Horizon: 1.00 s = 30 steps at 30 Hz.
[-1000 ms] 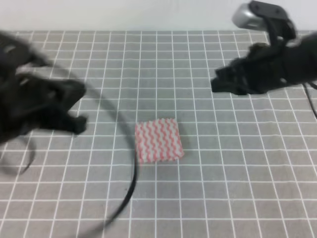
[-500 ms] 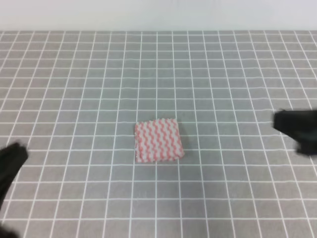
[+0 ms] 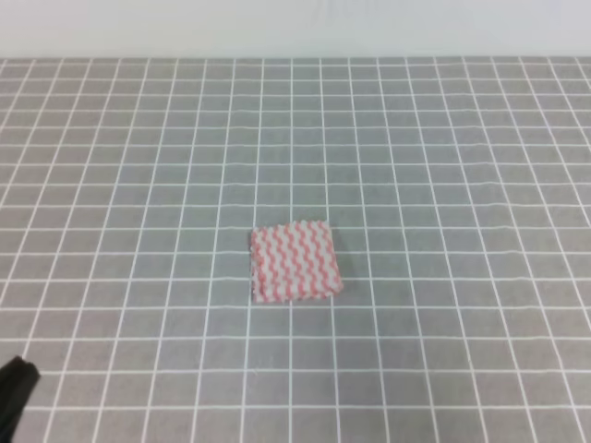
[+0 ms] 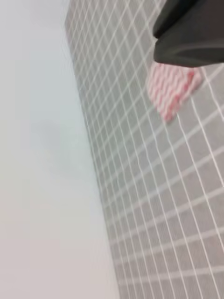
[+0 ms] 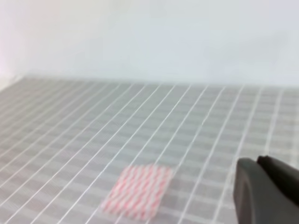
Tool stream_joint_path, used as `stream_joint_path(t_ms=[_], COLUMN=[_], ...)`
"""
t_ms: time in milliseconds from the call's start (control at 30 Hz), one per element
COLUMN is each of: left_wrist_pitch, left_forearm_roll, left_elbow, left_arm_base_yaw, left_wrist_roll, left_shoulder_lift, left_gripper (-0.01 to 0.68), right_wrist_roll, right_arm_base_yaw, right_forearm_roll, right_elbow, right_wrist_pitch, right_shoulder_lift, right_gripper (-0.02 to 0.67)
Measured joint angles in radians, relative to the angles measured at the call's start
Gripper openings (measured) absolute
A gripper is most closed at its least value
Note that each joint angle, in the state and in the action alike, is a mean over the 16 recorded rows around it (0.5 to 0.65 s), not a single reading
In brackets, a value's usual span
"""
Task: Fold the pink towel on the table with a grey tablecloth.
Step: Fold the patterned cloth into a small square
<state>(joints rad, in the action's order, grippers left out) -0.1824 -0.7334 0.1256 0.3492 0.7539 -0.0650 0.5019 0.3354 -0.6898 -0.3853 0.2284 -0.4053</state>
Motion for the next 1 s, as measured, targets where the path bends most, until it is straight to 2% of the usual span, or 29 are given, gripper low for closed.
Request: stream_joint_path(t_ms=[367, 800, 1000], left_wrist_pitch=[0.070, 0.046, 0.043], left_forearm_roll=[-0.002, -0.002, -0.002], left_elbow=[-0.119, -0.131, -0.131], left_arm_base_yaw=[0.000, 0.000, 0.000], left_wrist_roll=[-0.002, -0.002, -0.002], left_shoulder_lift=[0.016, 0.016, 0.016], left_gripper=[-0.001, -0.001, -0.001], right_wrist_roll=[0.006, 0.017, 0.056], right_arm_base_yaw=[0.000, 0.000, -0.012], right_forearm_roll=[-0.003, -0.005, -0.006], right_elbow=[0.161, 0.188, 0.213], right_wrist_pitch=[-0.213, -0.176, -0.218], right_shoulder_lift=[0.092, 0.095, 0.114], right_gripper=[-0.015, -0.015, -0.015])
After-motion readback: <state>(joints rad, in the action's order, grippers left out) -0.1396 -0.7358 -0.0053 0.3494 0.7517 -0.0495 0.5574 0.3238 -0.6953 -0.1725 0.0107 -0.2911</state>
